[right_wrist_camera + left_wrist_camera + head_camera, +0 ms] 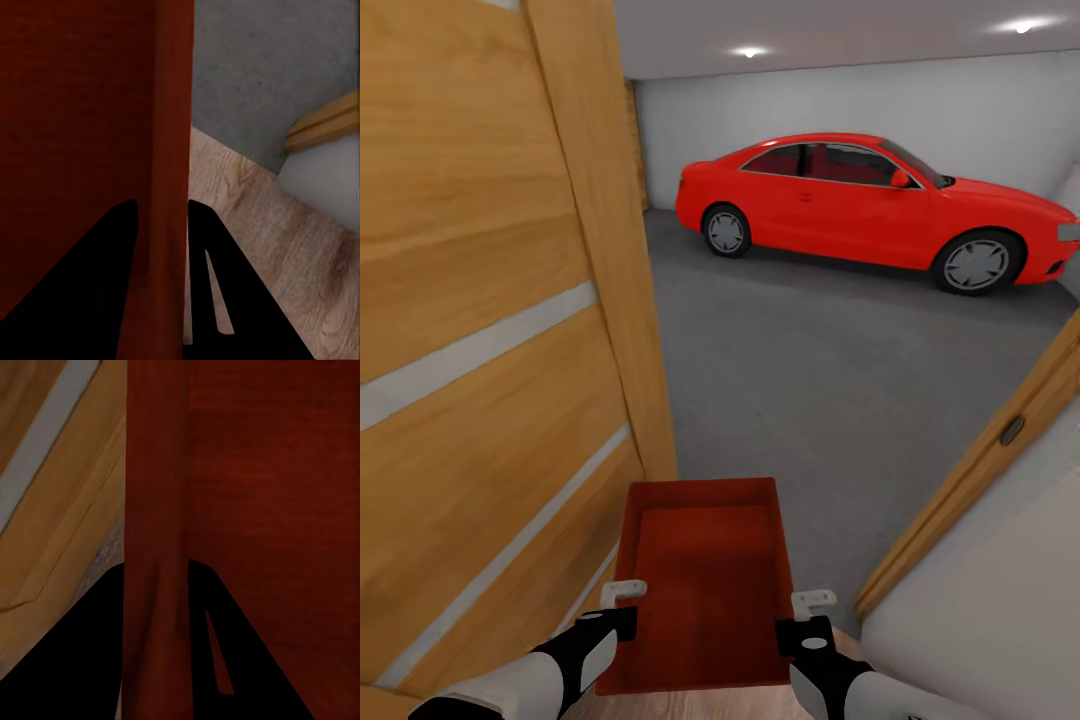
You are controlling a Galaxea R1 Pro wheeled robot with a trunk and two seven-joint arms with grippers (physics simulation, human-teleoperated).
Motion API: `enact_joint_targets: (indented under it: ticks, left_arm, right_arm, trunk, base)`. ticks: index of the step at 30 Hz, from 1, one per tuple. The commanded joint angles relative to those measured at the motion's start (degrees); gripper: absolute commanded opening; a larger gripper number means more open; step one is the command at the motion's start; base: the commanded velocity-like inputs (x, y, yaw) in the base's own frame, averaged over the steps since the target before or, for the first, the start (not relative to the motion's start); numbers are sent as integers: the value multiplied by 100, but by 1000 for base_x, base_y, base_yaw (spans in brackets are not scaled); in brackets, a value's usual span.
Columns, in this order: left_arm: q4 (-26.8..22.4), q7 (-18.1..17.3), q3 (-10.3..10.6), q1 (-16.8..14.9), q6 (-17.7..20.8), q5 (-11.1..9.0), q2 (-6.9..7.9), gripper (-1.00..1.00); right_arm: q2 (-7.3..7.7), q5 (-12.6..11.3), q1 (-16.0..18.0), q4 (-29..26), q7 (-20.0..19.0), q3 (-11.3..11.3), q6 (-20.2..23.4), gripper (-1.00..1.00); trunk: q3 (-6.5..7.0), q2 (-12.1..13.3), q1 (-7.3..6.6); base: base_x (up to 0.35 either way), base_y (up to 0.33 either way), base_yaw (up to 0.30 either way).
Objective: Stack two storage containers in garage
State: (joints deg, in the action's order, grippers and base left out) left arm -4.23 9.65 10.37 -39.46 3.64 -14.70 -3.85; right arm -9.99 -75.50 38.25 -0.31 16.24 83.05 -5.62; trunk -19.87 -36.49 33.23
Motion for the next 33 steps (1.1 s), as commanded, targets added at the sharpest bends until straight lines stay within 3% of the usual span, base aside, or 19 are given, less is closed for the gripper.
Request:
enact_joint_targets:
  ticks: [1, 33]
  left_arm:
    - [-8, 74, -413, 0, 49, -209, 60, -100]
    - [-8, 81, -413, 0, 49, -209, 59, -100]
  right_arm:
    - [15, 44, 6, 5, 81, -81, -115, -100]
    - [15, 44, 7, 5, 81, -88, -115, -100]
  trunk:
    - [-8, -7, 2]
    - [-8, -7, 2]
  base:
    - [76, 91, -276]
    - [3, 3, -259]
